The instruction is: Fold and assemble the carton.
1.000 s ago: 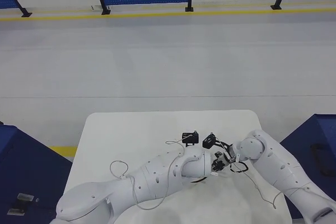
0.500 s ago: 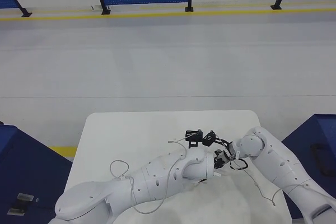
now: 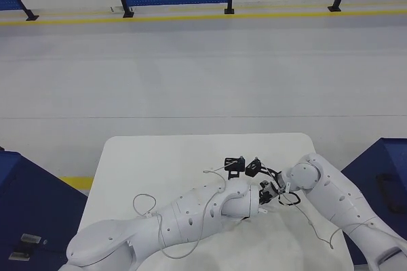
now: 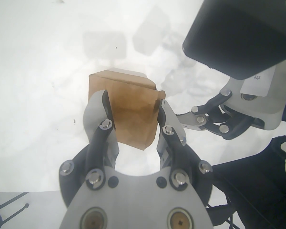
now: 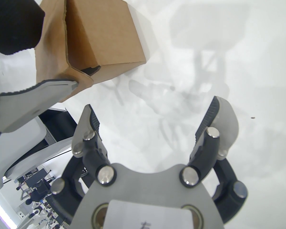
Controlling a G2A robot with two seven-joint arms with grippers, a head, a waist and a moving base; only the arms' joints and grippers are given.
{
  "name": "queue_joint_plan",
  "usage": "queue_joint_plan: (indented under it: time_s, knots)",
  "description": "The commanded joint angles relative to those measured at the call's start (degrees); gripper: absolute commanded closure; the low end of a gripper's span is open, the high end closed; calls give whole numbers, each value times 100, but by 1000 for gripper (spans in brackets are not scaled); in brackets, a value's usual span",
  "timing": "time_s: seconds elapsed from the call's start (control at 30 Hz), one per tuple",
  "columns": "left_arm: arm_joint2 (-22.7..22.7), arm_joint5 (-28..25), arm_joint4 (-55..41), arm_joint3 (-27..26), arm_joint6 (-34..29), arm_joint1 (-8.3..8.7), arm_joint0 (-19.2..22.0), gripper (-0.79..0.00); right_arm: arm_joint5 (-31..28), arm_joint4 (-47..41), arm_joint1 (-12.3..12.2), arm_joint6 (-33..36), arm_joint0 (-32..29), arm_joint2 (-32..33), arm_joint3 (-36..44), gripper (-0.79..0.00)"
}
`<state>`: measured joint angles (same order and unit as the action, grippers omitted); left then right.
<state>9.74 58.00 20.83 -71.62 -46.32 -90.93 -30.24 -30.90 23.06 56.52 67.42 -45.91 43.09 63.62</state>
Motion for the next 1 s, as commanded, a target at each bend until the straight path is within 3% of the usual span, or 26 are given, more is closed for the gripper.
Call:
queue_joint_plan:
  time_s: [0.0, 0.1, 0.17, 0.2, 0.53, 0.6, 0.7, 0.77, 0.9, 0.97]
  knots:
    - [0, 0, -1, 0, 0, 0, 0, -345, 0, 0, 0, 0, 0, 0, 0, -785]
    - [0, 0, 499, -427, 0, -19, -25, -179, -5, -40, 14, -21, 89, 18, -188, -785]
    - [0, 0, 451, -518, 0, 23, 50, -12, -62, 5, 33, -59, 114, -22, -336, -785]
    - [0, 0, 401, -544, 0, 55, 94, 0, -97, 20, 46, -94, 134, -43, -388, -785]
    - [0, 0, 344, -637, 1, 109, 150, 0, -130, 27, 69, -127, 164, -77, -452, -785]
    - [0, 0, 344, -637, 1, 109, 150, -114, -130, 27, 69, -127, 164, -77, -452, -785]
    - [0, 0, 344, -637, 1, 109, 150, -142, -130, 27, 69, -127, 164, -77, -452, -785]
    - [0, 0, 344, -637, 1, 109, 150, -200, -130, 27, 69, -127, 164, -77, -452, -785]
    - [0, 0, 344, -637, 1, 109, 150, -222, -130, 27, 69, -127, 164, -77, -452, -785]
    - [57, 0, 307, -874, 1, 111, 221, -314, -185, 95, 86, -135, 99, -162, -531, -785]
